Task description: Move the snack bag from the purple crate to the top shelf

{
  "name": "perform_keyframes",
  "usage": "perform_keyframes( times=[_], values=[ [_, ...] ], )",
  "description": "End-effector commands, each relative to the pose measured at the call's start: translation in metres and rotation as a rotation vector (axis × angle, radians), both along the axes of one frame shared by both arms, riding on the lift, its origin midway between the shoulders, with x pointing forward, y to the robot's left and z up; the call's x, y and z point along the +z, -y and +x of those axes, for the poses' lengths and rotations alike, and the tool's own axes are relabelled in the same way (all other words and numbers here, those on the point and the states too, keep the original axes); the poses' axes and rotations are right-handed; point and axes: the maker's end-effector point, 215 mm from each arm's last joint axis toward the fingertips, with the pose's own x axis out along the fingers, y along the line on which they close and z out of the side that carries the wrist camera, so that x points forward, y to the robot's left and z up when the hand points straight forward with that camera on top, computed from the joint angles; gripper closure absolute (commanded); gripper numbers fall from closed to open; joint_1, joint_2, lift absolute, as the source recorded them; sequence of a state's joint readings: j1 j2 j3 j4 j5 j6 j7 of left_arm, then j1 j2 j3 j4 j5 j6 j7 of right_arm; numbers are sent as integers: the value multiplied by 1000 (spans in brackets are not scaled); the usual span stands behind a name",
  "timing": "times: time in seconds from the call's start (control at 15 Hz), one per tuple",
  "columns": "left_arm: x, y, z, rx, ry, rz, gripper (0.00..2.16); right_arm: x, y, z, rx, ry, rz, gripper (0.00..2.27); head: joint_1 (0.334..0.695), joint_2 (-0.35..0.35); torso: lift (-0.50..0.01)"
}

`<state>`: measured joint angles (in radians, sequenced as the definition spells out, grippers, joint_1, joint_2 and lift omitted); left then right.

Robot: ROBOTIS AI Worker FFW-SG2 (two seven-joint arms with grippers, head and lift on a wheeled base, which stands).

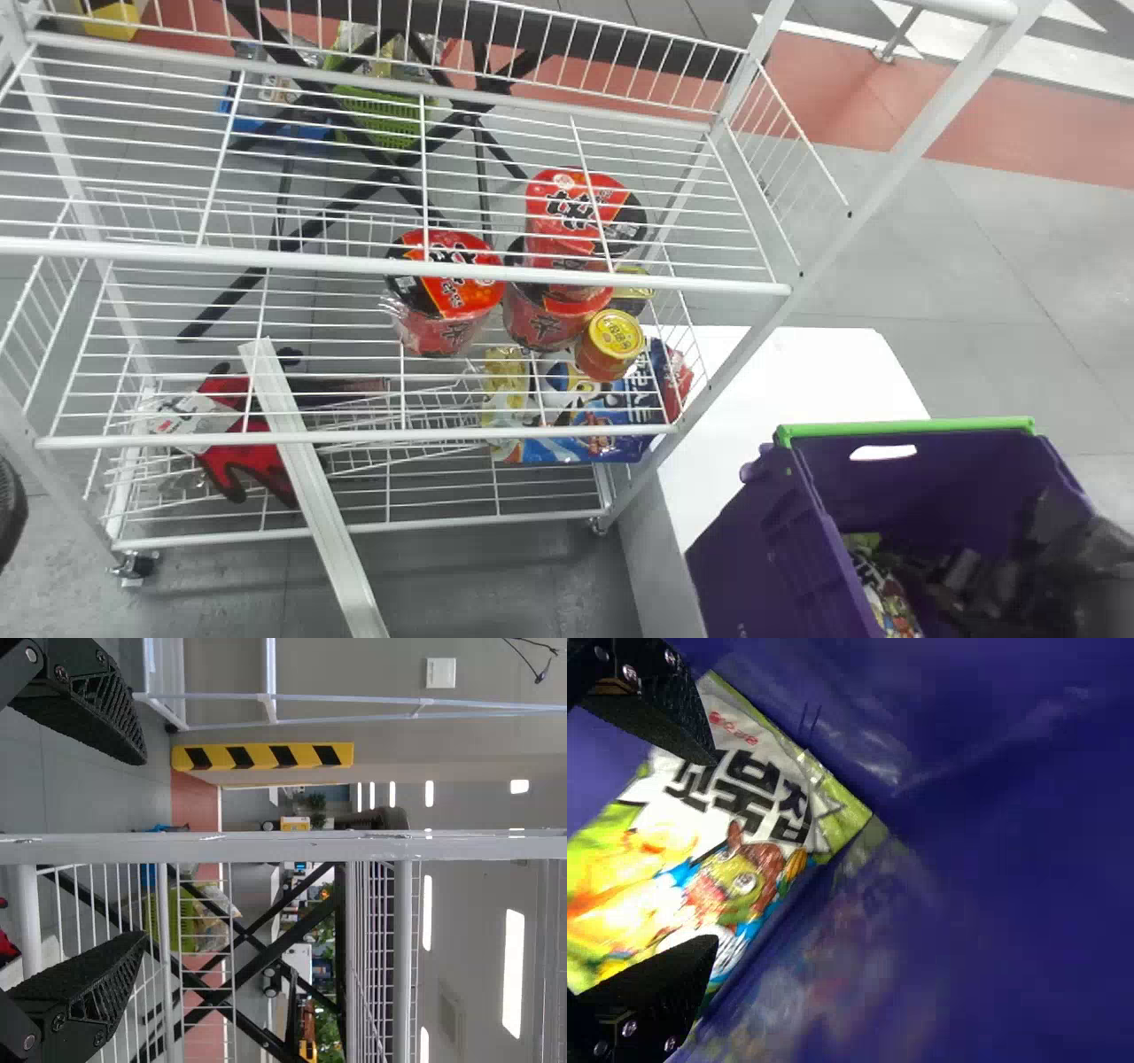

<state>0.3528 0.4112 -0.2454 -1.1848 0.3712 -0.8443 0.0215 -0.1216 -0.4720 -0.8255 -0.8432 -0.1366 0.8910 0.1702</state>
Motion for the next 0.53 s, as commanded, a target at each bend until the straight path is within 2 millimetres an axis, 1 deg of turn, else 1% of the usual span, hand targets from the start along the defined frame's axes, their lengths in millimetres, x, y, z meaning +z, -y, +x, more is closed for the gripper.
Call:
perform_keyframes(
  times=[0.0,0.07,0.13,0.27,0.33,0.47],
  values=[
    [-1,0,0,1,-2,1,130,-20,-8,6,31,27,-40,107,695,-350,-452],
    [-1,0,0,1,-2,1,130,-27,-14,8,40,54,-42,107,695,-350,-452],
    [0,1,0,-3,-1,0,130,-37,-23,7,53,59,-45,103,695,-350,-452],
    [1,4,1,-12,3,2,130,-48,-34,7,85,71,-72,97,695,-350,-452],
    [4,5,3,-15,10,4,130,-52,-37,3,88,74,-73,97,695,-350,-452],
    [4,7,5,-24,11,5,130,-54,-36,1,96,84,-92,97,695,-350,-452]
  ],
)
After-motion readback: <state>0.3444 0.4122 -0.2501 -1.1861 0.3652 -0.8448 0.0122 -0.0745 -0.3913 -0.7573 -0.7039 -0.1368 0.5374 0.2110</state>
